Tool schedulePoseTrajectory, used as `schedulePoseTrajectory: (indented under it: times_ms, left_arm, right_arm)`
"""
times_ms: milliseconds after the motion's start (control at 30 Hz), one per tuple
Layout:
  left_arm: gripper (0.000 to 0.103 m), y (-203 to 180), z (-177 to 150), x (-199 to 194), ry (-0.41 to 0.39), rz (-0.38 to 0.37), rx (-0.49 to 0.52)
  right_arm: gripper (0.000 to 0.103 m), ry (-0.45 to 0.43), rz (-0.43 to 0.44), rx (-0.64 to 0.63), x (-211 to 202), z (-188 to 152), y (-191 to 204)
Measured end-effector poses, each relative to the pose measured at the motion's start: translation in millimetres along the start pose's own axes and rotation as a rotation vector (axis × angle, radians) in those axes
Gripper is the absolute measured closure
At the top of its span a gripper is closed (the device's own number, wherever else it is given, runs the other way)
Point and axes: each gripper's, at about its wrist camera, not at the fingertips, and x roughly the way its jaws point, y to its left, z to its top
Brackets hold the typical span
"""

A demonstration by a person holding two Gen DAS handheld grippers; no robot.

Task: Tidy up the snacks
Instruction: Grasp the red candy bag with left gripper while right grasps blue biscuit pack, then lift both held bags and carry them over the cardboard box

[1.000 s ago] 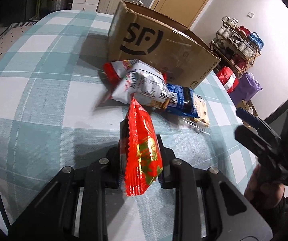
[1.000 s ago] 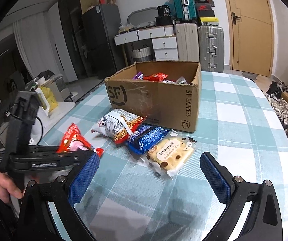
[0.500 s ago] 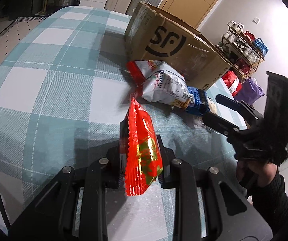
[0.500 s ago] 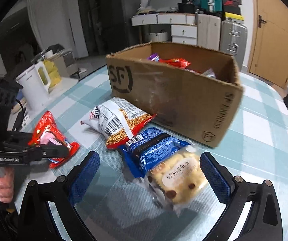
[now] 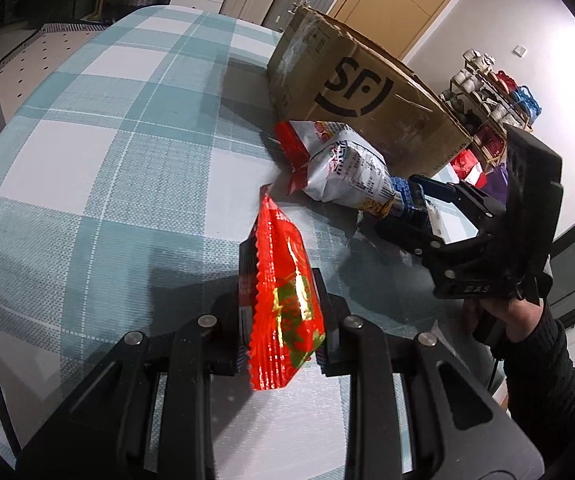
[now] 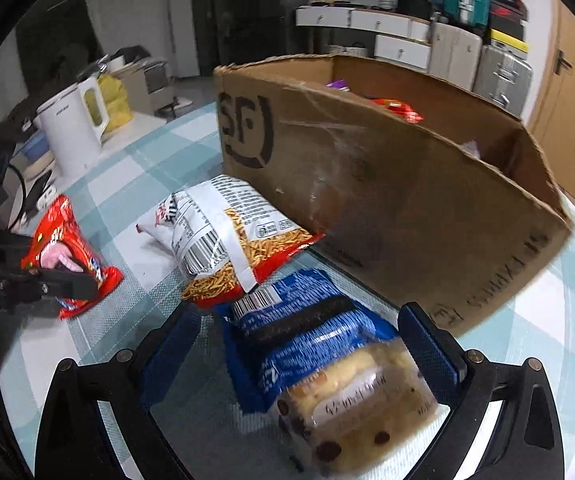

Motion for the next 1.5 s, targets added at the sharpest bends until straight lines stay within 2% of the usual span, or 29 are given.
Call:
schedulePoseTrajectory:
  times_ms: [100,133,167,200,233,433,833,1200,1500]
  left_arm:
    - [0.080,2,-1,-2,-0.004,0.004,-0.005]
    - [0.080,2,-1,-3,-0.008,0.006,-0.008]
    - [0.080,2,-1,-4,-0.010,0.009,-0.007]
    - [0.080,2,-1,-5,-0.011,0.010,-0.006]
    - [0.080,2,0,-5,-0.011,0.009,-0.007]
    - [0.080,-3,-2,-9,-0.014,0.014,0.003]
    - [0.080,-13,-2,-16,-0.025,0.011,0.025]
    - [0.080,-35,-4,-24,-0.034,0.000,0.066]
    - [0.080,-57,8,-35,-0.063,-0.010,0.118]
  right_arm:
    - [0.024,0.037,-0.023,-0.052,11,2,6]
    - [0.027,0.040,-0.025,-0.058,12,2,6]
    - [0.031,0.038,-0.012,-0.053,12,2,5]
    - [0.046,0.036,0.010,-0.044,10,2,3]
    - [0.048,0.039,0.028,-0.031,10,1,2]
    - [0.049,0.007,0.040,-0.006,4,-3,4]
    - [0.049,-0.094,0.092,0.084,-51,-21,-2]
    - [0.049,-0.160,0.125,0.154,-85,-41,7]
    - [0.049,-0.234,0.143,0.221,-117,-48,-1]
